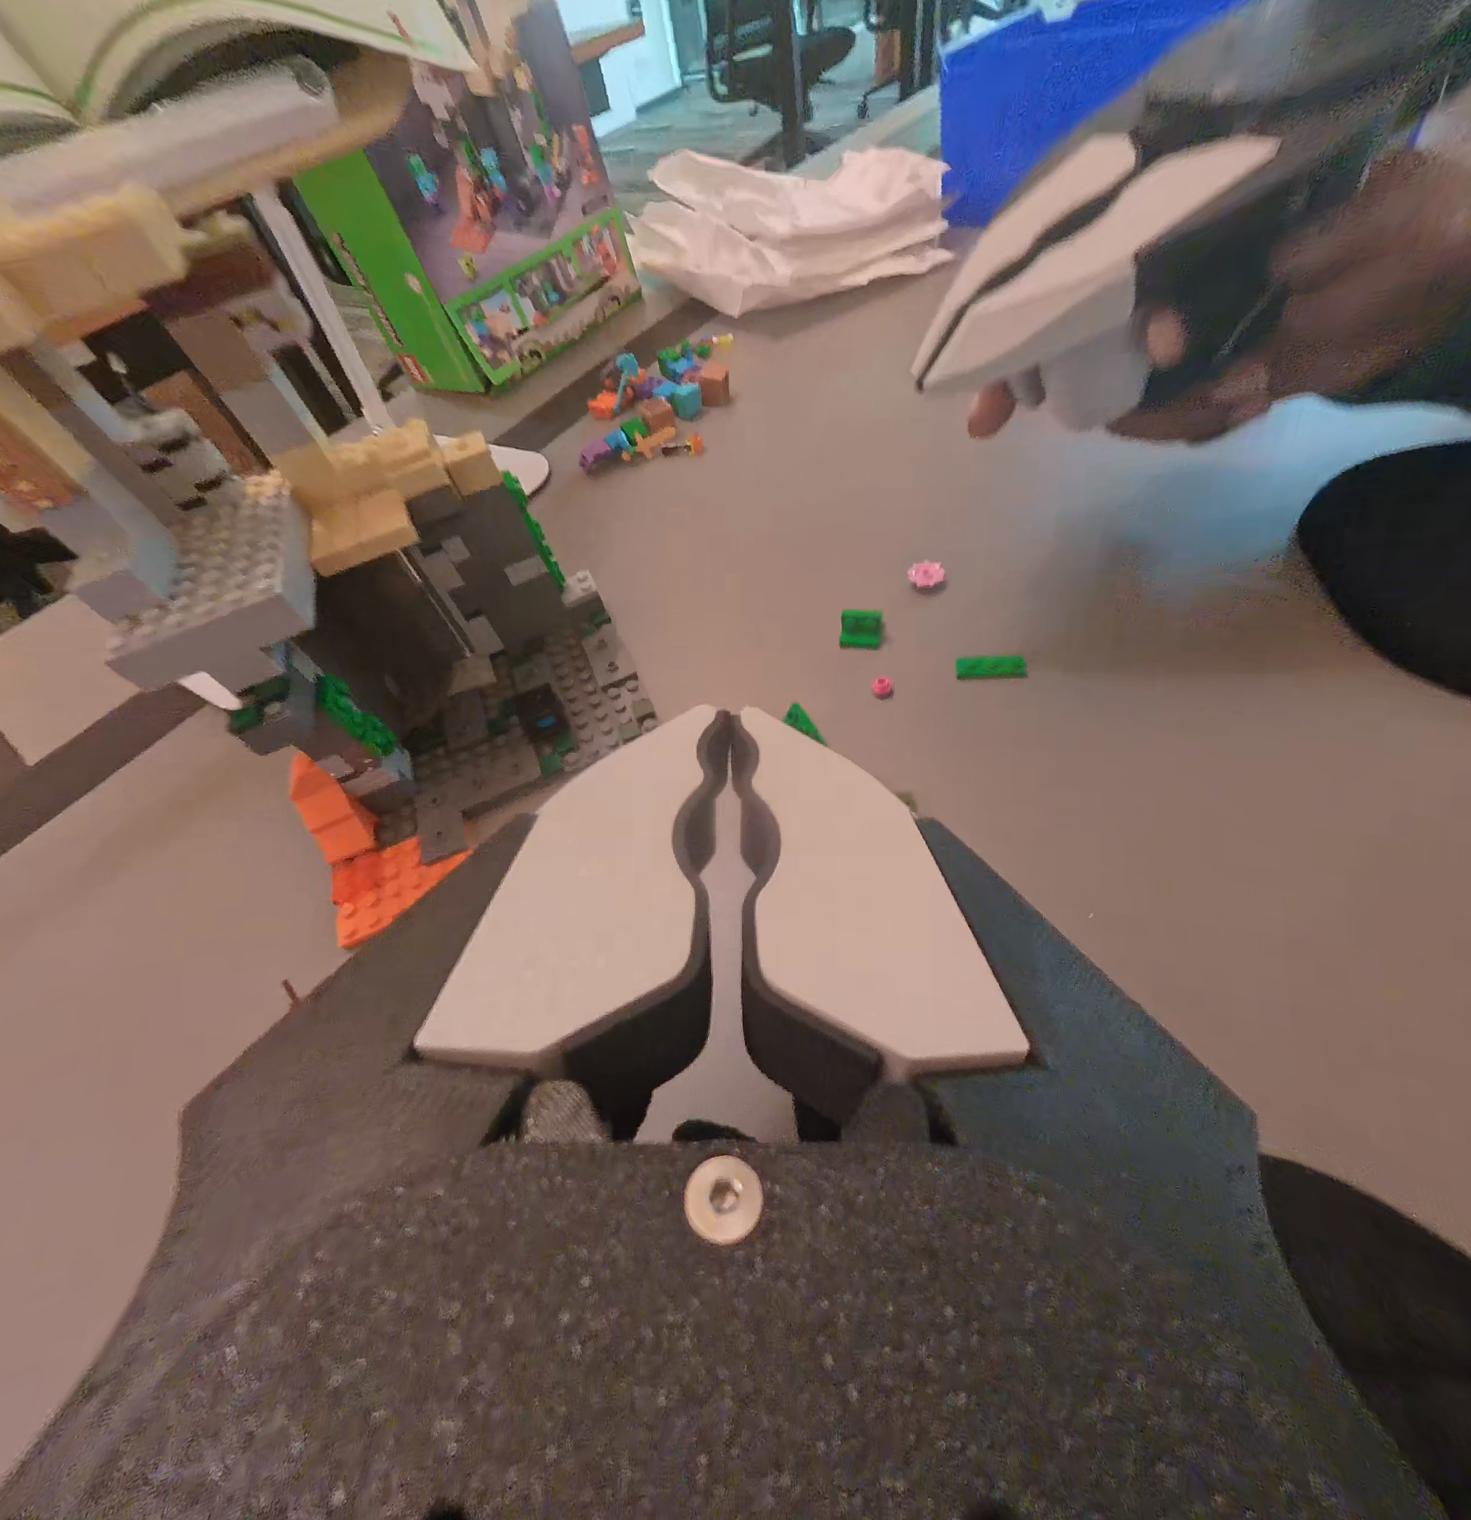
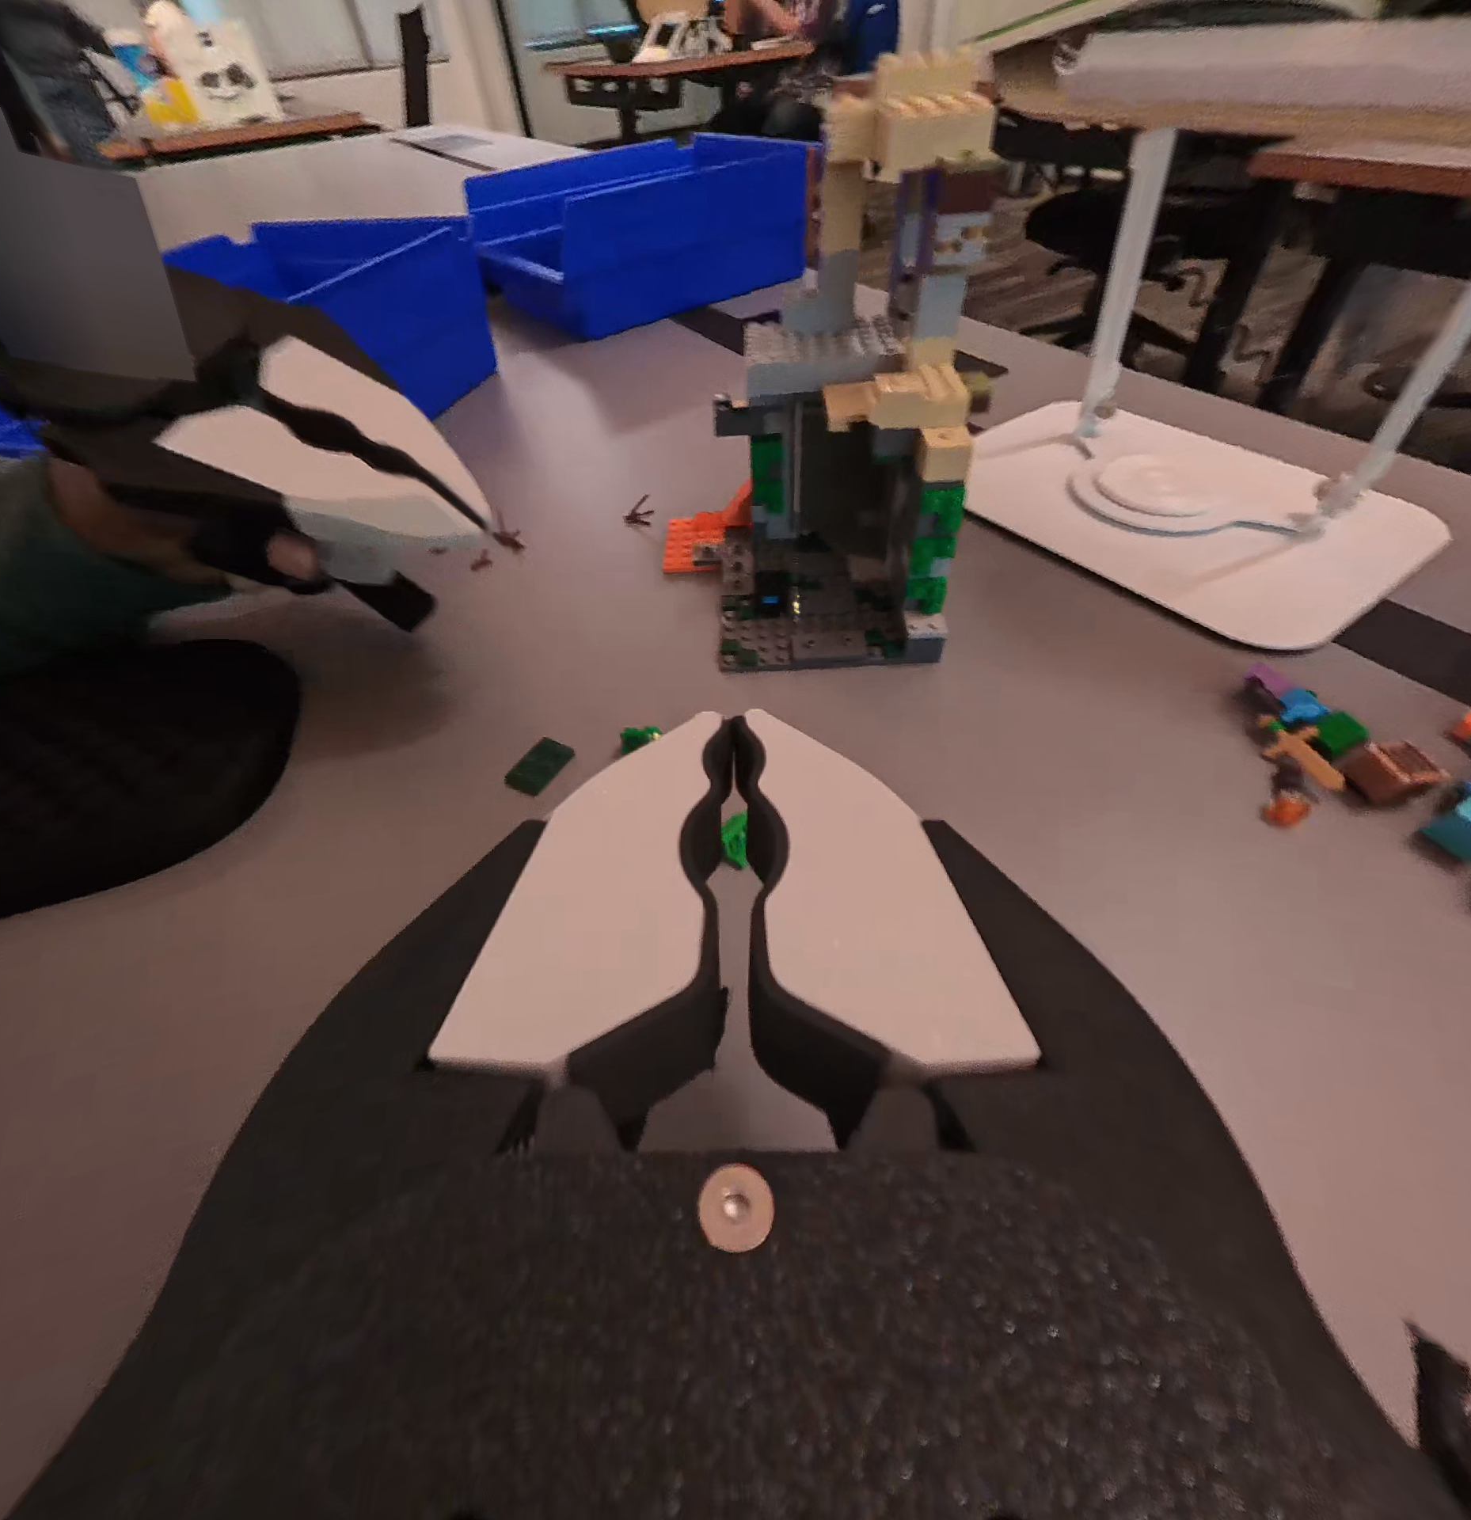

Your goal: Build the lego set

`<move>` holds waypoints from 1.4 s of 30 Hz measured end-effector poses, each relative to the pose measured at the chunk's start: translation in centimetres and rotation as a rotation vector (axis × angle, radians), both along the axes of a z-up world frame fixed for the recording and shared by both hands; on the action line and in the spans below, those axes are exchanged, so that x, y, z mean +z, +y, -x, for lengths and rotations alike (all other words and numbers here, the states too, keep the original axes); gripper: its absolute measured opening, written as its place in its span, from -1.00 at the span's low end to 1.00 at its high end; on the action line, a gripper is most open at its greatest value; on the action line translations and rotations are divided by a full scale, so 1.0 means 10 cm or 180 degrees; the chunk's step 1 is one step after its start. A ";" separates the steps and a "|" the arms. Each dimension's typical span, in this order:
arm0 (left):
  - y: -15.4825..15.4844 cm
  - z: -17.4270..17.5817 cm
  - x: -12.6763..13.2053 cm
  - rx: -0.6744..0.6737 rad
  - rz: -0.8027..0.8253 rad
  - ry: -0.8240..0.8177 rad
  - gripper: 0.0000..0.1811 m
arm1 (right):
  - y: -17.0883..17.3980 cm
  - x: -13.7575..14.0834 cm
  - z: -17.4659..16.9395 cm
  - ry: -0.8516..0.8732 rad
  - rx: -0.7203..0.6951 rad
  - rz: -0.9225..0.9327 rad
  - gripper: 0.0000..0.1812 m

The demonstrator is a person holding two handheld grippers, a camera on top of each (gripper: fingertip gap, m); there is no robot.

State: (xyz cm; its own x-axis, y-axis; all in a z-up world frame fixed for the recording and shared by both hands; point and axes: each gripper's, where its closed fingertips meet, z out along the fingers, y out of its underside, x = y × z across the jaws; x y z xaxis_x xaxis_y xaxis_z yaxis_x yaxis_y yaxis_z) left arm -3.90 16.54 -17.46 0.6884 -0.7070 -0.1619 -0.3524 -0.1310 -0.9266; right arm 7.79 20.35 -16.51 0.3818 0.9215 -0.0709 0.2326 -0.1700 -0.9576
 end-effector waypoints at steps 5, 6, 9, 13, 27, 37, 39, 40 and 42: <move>-0.17 0.16 0.47 0.0319 -0.0115 -0.0179 -1.00 | 0.07 -0.10 -0.15 0.0024 -0.0177 0.0022 -1.00; -0.21 0.24 0.60 0.0420 -0.0156 -0.0172 -1.00 | 0.08 -0.10 -0.17 0.0042 -0.0204 0.0022 -1.00; -0.35 0.66 0.98 0.0760 -0.0235 -0.0118 -1.00 | 0.09 -0.11 -0.22 0.0110 -0.0239 0.0074 -1.00; -0.52 1.47 1.30 0.1324 -0.0191 0.0127 -0.99 | 0.05 -0.05 -0.24 0.0228 -0.0195 0.0157 -1.00; -1.18 3.70 0.48 0.2323 0.1719 0.1010 -0.69 | -0.02 -0.06 -0.19 0.0280 -0.0086 0.0266 -1.00; -1.33 4.20 -0.03 0.2168 0.2771 0.1800 -0.66 | -0.05 -0.17 -0.13 0.0227 0.0012 0.0391 -1.00; -1.34 4.31 -0.18 0.2136 0.3018 0.1954 -0.63 | -0.06 -0.17 -0.13 0.0204 0.0018 0.0353 -1.00; -1.34 4.37 -0.25 0.2130 0.3112 0.2026 -0.62 | -0.06 -0.17 -0.13 0.0192 0.0024 0.0341 -1.00; -1.31 4.46 -0.36 0.2116 0.3275 0.2075 -0.61 | -0.07 -0.17 -0.13 0.0183 0.0033 0.0338 -1.00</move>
State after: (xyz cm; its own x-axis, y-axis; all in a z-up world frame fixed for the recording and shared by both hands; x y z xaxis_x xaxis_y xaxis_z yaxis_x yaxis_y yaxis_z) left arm -48.51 3.39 -21.09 0.9417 -0.2760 -0.1926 -0.2824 -0.9593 -0.0060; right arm 9.10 19.68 -18.23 0.3646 0.9116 -0.1897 0.1801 -0.2689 -0.9462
